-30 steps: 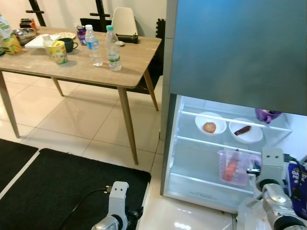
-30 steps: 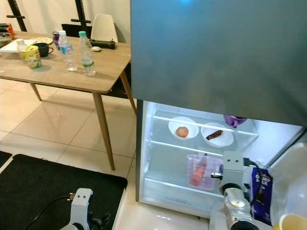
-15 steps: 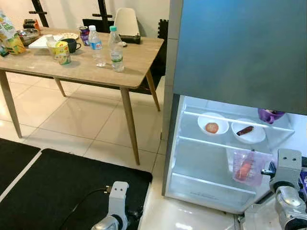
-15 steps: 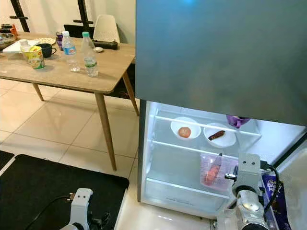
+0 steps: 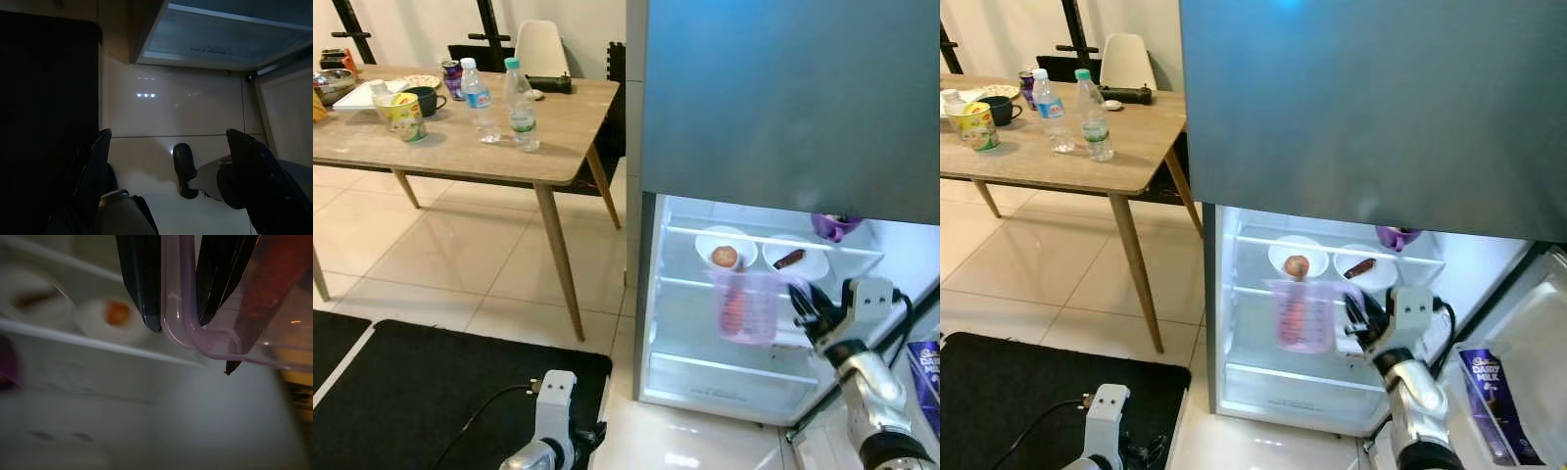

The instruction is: Restocking fridge

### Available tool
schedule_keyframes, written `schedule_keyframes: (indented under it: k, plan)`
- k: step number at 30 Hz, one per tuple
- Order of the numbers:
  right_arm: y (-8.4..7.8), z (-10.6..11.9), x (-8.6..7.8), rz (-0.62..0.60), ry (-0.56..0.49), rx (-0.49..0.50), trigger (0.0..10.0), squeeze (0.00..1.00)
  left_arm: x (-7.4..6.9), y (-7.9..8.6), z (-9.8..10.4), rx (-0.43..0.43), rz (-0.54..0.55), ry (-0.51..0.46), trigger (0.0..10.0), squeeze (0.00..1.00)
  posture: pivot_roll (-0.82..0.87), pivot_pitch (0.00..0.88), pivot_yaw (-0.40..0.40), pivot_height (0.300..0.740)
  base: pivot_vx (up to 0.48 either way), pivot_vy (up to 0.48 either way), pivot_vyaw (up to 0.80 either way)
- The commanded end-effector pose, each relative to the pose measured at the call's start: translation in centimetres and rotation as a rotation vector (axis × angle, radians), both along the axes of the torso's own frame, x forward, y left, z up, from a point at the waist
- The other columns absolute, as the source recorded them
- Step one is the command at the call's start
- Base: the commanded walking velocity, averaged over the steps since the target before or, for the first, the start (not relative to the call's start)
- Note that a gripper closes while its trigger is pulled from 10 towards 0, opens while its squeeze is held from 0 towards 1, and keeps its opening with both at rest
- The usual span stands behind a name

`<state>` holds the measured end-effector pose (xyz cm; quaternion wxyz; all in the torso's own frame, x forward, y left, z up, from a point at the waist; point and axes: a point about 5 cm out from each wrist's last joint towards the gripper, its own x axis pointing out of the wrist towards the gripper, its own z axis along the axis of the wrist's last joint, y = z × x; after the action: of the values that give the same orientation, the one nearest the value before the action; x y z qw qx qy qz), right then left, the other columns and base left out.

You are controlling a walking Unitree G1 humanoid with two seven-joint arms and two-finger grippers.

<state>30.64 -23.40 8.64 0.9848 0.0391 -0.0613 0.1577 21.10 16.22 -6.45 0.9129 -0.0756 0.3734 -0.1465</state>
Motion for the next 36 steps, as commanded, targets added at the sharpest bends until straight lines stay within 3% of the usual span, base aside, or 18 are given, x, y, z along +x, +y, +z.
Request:
schedule_keyframes:
  k: [1,2,5,9,16,23,30,33,35,36]
  plan:
    - [0.1,0.0,-0.3,0.043,0.002,0.031,10.0,0.00,-0.2,0.2,-0.1,0.008,-0.003,0.006,10.0,0.00,-0.05,0.000,-0.030,0.740,0.000,0.000,0.00]
    - [0.9,0.0,-0.5,0.153,0.006,0.061,10.0,0.00,-0.2,0.1,-0.1,0.007,-0.003,0.005,10.0,0.00,-0.05,0.000,-0.031,0.740,0.000,0.000,0.00]
    - [1.4,-0.3,-0.7,0.193,0.023,0.046,10.0,0.00,-0.2,0.1,-0.1,0.007,-0.003,0.005,10.0,0.00,-0.05,0.000,-0.031,0.740,0.000,0.000,0.00]
    - [2.4,-2.2,-0.5,0.149,0.124,-0.026,10.0,0.00,-0.2,0.1,-0.1,0.008,0.003,0.007,10.0,0.00,-0.04,0.000,-0.032,0.740,0.000,0.000,0.00]
    - [4.1,-2.6,-0.5,0.195,0.141,-0.016,10.0,0.00,-0.2,0.3,-0.1,0.017,0.013,0.008,10.0,0.00,-0.04,0.000,-0.032,0.740,0.000,0.000,0.00]
    - [4.4,-2.1,0.3,0.175,0.149,-0.021,10.0,0.00,0.4,0.7,0.2,0.031,0.034,-0.006,10.0,0.00,-0.05,0.000,-0.029,0.740,0.000,0.000,0.00]
    - [4.5,-3.3,0.0,0.142,0.200,-0.051,10.0,0.00,-0.1,1.5,-0.1,0.071,0.051,0.016,10.0,0.00,-0.06,0.000,-0.024,0.740,0.000,0.000,0.00]
    - [4.7,-5.6,-1.6,0.125,0.284,-0.078,10.0,0.00,-1.4,2.8,-0.7,0.107,0.096,0.054,10.0,0.00,-0.07,0.024,-0.004,0.740,0.000,0.000,0.00]
    - [4.7,-5.6,-1.6,0.125,0.284,-0.078,10.0,0.00,-1.4,2.8,-0.7,0.107,0.096,0.054,10.0,0.00,-0.07,0.024,-0.004,0.740,0.000,0.000,0.00]
    - [4.7,-6.5,-2.3,0.117,0.317,-0.097,10.0,0.00,-1.9,3.3,-0.9,0.121,0.117,0.069,10.0,0.00,-0.07,0.024,-0.004,0.740,0.000,0.000,0.00]
